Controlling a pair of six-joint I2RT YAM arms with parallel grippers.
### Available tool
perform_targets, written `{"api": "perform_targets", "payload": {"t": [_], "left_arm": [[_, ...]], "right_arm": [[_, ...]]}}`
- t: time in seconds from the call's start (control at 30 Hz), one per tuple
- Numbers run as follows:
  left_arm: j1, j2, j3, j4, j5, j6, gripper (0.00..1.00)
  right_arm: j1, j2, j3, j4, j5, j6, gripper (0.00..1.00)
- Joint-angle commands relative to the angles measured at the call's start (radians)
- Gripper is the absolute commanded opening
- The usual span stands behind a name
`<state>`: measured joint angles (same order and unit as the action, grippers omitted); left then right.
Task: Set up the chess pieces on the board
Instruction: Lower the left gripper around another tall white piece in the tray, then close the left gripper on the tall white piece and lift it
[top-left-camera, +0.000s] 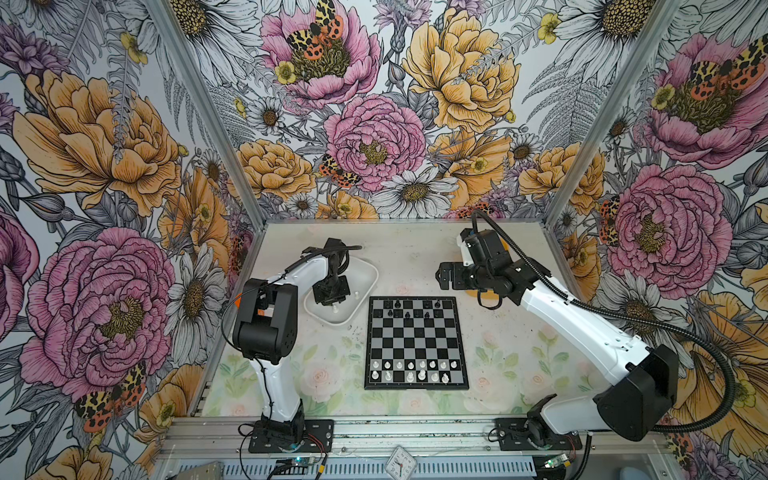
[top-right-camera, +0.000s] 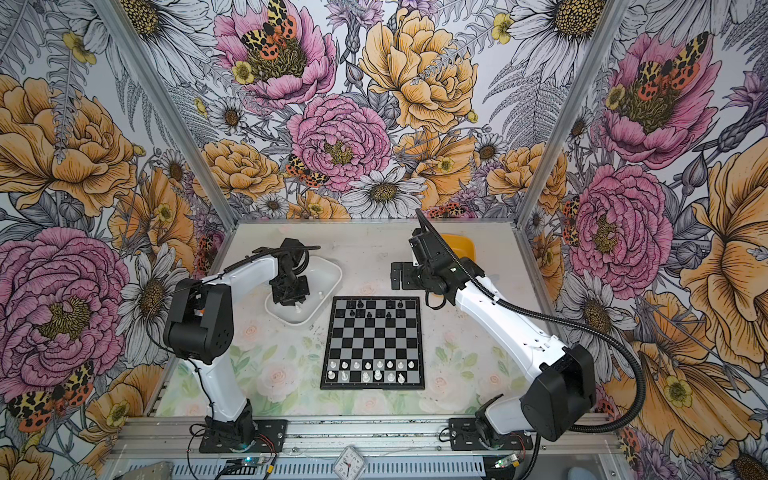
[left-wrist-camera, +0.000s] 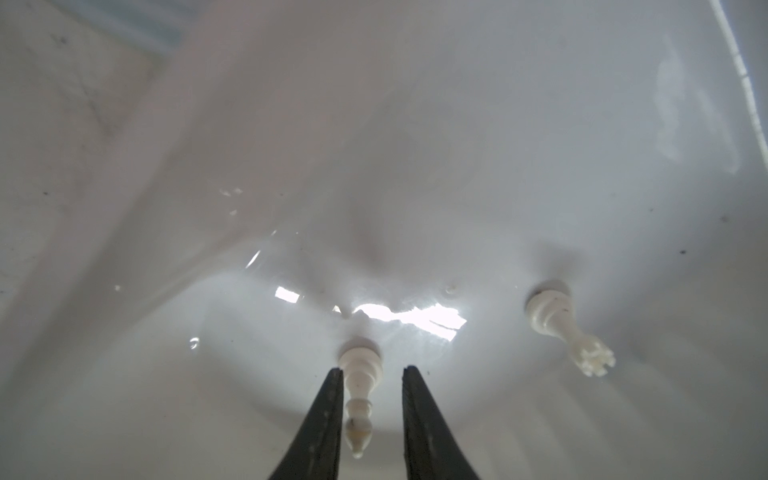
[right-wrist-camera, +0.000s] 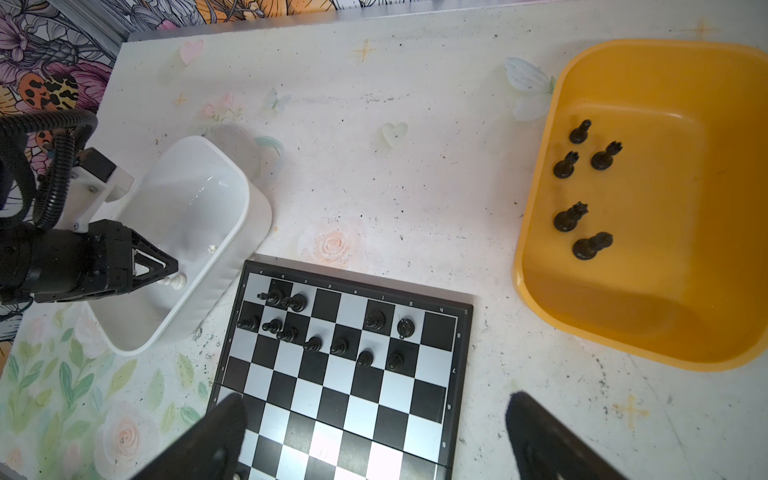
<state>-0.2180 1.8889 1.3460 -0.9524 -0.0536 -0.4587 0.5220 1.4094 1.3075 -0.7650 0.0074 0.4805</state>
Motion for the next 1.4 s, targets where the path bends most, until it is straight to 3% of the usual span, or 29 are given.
{"api": "perform_targets", "payload": {"t": [0.0, 1.37], "left_arm": [[0.008, -0.009, -0.018, 0.024, 0.02, 0.025, 0.26], [0.008, -0.013, -0.01, 0.017, 0.018, 0.046, 0.17]], "right_arm": [[-0.006, 0.0, 0.019, 0.023, 0.025, 0.011, 1.0], [-0.007, 0.014, 0.025, 0.023, 0.02, 0.001, 1.0]]}}
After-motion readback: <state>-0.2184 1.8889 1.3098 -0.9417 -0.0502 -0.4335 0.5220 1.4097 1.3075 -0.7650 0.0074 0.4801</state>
